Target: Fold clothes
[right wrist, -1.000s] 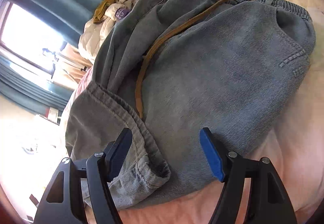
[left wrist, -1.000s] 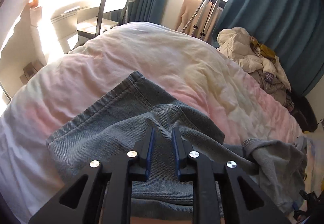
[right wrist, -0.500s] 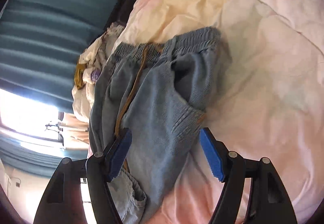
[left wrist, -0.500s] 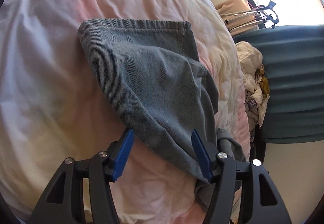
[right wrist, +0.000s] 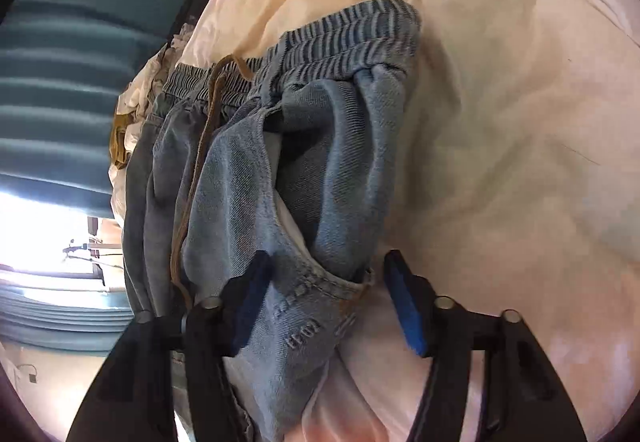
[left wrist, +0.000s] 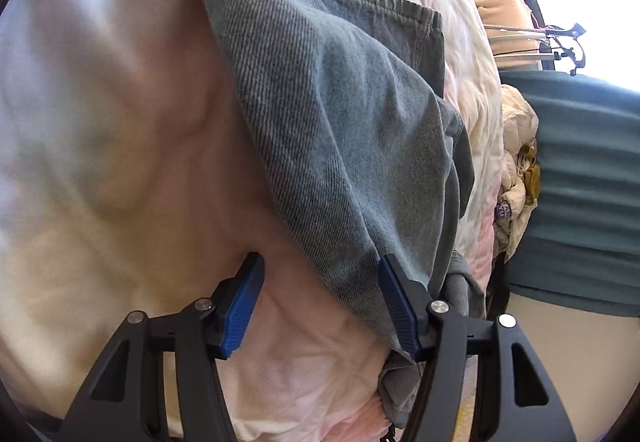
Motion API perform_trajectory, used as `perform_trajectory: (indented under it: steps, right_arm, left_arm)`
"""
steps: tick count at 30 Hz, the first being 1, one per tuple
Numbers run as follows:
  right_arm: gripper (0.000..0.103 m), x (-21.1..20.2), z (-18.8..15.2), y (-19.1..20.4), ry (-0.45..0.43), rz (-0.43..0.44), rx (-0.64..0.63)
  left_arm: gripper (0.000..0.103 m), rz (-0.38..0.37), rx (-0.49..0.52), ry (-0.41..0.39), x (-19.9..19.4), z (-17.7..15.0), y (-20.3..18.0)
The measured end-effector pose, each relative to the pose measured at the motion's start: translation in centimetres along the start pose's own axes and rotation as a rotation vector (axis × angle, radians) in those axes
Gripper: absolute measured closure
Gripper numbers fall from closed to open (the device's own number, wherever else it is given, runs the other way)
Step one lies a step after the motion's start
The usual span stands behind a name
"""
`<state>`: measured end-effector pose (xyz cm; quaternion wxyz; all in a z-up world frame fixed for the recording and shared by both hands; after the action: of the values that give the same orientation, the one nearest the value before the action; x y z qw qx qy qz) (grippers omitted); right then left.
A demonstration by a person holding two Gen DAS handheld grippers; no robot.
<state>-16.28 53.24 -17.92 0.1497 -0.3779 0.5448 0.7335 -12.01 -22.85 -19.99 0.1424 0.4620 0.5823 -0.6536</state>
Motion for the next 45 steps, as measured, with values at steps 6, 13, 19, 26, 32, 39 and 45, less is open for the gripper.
perform_trajectory:
  steps: [6,13,19,26,32,39,45]
  right_arm:
    - [0.094,-3.6,0.5,4.2,-0.173,0.097,-0.158]
    - [0.095,-4.4,1.2,6.2,-0.265,0.112,-0.221]
    - [0.095,-5.9,2.0,5.3,-0.286,0.161,-0.167]
    - [0.095,-6.0,2.6,2.9,-0.311,0.039,-0.116]
    - [0.094,-2.0,2.3,-2.1,-0.159,-0.100,0.028]
    - [0.069,-5.8,1.4,-0.3,-0.276,-0.232,-0.090]
    - [0.057,-10.7,1.1,1.9,-0.430,-0.280,-0.202]
  left_arm:
    - [0.042,-0.021,-0.050,-0.047,-0.2,1.0,0.4]
    - [0.092,-0.055,-0.027,-0.169,-2.1,3.1,-0.7]
    - [0.098,-0.186,0.102,-0.324,-6.2,2.8,-4.8]
    - [0.098,0.035,-0.041,-0.231,-4.0,3.1,0.4]
    - [0.098,0.086,-0.109,-0.152,-2.3,2.9,2.4]
    - [0.075,0.058,0.090,-0.305,-6.0,2.5,-1.9]
    - [0.048,0.118,0.295,-0.556,-11.0,2.4,-5.1]
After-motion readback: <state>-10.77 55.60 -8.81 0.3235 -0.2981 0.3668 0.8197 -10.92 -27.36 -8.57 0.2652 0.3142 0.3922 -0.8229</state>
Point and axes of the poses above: each gripper's, at about its wrist camera, not at the fingertips, and x roughly the way its jaws point, y to its left, z to its top, the point moved 8 cm from there along x, roughly the way its jaws point, and after that the axes turned 3 degrees about z, right-handed, at the moved point
